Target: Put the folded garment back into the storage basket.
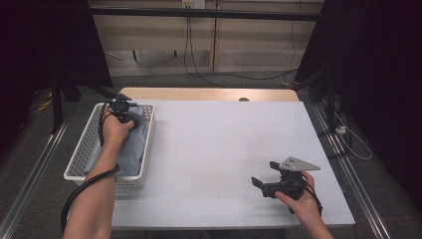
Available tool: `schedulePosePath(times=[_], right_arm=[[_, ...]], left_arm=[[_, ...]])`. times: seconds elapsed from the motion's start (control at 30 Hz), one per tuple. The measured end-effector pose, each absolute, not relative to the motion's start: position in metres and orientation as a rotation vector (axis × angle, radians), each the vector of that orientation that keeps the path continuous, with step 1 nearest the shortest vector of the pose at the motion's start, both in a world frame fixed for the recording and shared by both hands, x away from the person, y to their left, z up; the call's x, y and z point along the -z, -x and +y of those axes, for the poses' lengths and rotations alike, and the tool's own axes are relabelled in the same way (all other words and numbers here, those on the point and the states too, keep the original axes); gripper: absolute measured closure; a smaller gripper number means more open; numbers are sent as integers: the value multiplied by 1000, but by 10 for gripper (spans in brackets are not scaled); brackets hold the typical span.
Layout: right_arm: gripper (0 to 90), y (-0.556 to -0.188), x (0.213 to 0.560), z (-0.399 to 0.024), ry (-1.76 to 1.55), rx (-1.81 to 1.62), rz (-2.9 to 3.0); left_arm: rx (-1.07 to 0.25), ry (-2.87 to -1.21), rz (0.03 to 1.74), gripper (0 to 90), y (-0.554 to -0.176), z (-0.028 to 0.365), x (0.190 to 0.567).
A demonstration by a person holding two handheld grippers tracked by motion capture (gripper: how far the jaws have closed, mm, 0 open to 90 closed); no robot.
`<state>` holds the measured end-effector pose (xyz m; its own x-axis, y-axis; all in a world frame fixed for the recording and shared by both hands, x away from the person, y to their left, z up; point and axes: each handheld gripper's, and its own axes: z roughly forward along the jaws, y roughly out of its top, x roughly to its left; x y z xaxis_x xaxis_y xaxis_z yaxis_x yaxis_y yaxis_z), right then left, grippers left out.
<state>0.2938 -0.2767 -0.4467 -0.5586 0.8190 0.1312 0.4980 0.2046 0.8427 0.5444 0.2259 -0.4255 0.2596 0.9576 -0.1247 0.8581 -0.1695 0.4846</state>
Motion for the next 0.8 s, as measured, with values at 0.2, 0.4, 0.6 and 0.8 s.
schedulePosePath(times=[0.2, 0.4, 0.6, 0.8], right_arm=[[68, -293, 446, -277, -1231, -1294, 2139], [68, -293, 445, -277, -1224, -1293, 2141], [68, -292, 444, -278, -1231, -1298, 2132], [68, -292, 444, -278, -1230, -1298, 2130]], left_arm=[[-276, -2068, 1635, 896, -540, 229, 415], [-269, -2057, 1638, 888, -536, 231, 407], [-223, -2052, 1622, 831, -530, 231, 395], [-209, -2068, 1594, 754, -524, 229, 382]])
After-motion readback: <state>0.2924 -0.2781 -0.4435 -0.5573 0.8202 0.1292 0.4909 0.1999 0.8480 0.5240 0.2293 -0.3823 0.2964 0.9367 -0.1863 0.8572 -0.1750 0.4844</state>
